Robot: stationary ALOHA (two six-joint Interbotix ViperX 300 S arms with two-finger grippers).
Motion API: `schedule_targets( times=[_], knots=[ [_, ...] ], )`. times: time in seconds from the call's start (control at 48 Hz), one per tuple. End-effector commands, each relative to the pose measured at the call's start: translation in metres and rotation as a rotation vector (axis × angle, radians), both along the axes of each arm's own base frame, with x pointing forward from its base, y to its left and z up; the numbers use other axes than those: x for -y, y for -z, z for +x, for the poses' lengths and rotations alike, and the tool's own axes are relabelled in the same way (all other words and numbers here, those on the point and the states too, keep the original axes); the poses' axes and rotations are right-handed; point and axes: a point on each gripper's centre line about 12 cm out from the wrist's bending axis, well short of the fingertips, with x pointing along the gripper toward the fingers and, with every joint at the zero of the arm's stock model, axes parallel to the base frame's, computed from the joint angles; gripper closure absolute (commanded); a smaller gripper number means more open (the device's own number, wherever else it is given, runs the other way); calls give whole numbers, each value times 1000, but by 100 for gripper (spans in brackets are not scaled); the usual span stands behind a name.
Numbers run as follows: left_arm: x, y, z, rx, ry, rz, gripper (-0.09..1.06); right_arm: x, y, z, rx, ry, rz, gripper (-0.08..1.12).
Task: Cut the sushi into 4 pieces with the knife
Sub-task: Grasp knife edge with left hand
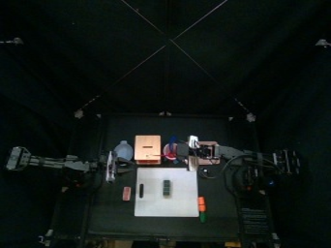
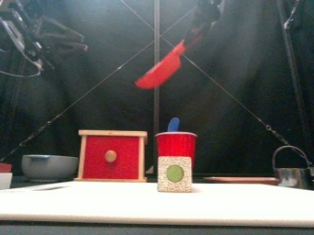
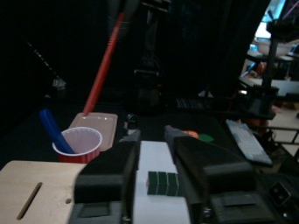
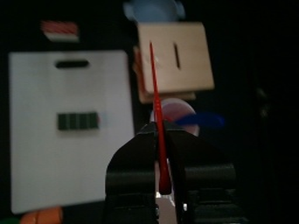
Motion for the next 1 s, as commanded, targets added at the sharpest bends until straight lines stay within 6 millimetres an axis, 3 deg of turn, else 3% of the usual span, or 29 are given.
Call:
schedule_targets(
  times=[0.021,0.229,0.479,1.0],
  knots=[
    [-2,-9,3,44,-12,0,-2,-8,-8,-11,157,-38,0,99],
    [4,-8,18,8,24,58,-4,-14,20,-26,290,-58,79,99],
    [5,-10,44,-14,42,112,-4,-5,52,-37,414,-11,152,99],
    [-3,-10,89,-57,14,98,-3,0,64,-38,405,10,154,99]
  ],
)
